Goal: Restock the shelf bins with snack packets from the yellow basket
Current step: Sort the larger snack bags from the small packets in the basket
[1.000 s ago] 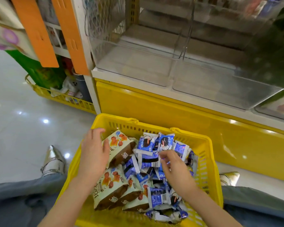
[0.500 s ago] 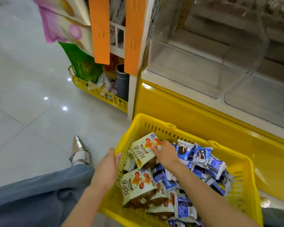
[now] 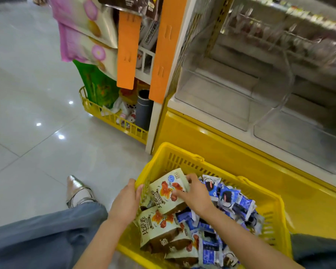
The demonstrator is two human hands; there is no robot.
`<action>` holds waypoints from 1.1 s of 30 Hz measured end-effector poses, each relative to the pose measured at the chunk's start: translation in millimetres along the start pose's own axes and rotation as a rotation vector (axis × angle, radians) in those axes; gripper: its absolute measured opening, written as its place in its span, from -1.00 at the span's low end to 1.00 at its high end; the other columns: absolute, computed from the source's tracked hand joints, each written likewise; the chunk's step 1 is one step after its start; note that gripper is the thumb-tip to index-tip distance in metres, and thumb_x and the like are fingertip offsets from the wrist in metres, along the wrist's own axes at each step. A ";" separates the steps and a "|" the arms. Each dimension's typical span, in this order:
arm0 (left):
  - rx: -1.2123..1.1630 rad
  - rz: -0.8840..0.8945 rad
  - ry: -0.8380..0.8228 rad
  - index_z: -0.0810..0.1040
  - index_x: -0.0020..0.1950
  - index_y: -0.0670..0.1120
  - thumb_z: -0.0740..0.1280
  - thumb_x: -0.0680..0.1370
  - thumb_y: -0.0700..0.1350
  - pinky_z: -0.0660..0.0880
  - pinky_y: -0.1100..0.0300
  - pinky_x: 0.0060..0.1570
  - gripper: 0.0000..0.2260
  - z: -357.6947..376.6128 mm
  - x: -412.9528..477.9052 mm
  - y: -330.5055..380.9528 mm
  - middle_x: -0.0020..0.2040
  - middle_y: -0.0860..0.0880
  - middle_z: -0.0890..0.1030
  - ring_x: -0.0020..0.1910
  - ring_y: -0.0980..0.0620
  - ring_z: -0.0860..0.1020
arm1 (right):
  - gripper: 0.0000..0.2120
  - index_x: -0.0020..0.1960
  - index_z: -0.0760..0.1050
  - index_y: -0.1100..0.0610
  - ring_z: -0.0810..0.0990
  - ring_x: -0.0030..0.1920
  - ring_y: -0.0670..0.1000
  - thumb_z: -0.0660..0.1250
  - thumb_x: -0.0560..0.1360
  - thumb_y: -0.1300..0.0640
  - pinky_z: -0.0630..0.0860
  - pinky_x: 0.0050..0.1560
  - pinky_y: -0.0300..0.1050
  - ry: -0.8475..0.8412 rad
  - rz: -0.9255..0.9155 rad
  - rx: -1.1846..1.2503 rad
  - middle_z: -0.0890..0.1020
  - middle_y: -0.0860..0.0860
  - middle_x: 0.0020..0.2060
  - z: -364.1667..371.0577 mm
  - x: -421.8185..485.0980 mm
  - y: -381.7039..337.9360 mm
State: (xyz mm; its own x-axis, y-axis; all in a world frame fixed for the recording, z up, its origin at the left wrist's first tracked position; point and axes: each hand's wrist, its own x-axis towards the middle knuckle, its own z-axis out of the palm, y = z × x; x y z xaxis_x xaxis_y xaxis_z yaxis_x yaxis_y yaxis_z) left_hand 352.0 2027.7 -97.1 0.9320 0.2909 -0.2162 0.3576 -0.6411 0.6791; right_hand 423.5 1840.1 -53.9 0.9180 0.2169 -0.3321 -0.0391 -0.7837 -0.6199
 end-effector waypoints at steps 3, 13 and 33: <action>-0.060 0.046 0.116 0.35 0.29 -0.13 0.15 0.60 0.02 0.36 0.12 0.14 -0.67 -4.5 -8.3 8.9 0.16 -0.07 0.46 0.13 -0.02 0.43 | -0.58 0.10 0.25 0.00 0.58 -0.15 -0.04 0.43 0.42 -0.03 0.45 -0.27 -0.26 0.028 -0.160 -0.207 0.56 -0.06 -0.11 -20.2 -25.1 -13.4; -0.659 0.122 -0.554 0.41 0.20 0.16 0.51 0.32 0.10 0.53 0.33 -0.06 -0.49 -51.1 -38.9 45.6 0.08 0.14 0.63 0.06 0.21 0.59 | -0.67 -0.05 0.31 -0.04 0.63 -0.23 -0.21 0.47 0.40 0.07 0.50 -0.33 -0.34 -0.183 -0.254 0.162 0.62 -0.10 -0.16 -61.2 -76.6 -40.8; -1.049 -0.232 0.186 0.42 -0.03 0.13 0.39 0.46 -0.01 0.48 0.40 -0.47 -0.81 -58.8 -28.0 26.1 -0.16 0.12 0.63 -0.30 0.26 0.63 | -0.51 0.22 0.44 0.19 0.58 0.11 0.03 0.46 0.40 -0.02 0.52 0.17 -0.07 -0.272 0.343 0.217 0.59 0.08 0.15 76.5 -24.0 38.0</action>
State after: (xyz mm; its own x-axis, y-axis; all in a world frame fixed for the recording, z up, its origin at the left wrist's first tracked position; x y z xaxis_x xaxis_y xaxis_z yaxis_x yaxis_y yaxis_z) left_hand 331.7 2044.5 -32.1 0.7932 0.4859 -0.3672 0.2132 0.3432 0.9147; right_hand 369.8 1849.7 -123.9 0.7027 0.1341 -0.6988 -0.4295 -0.7031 -0.5668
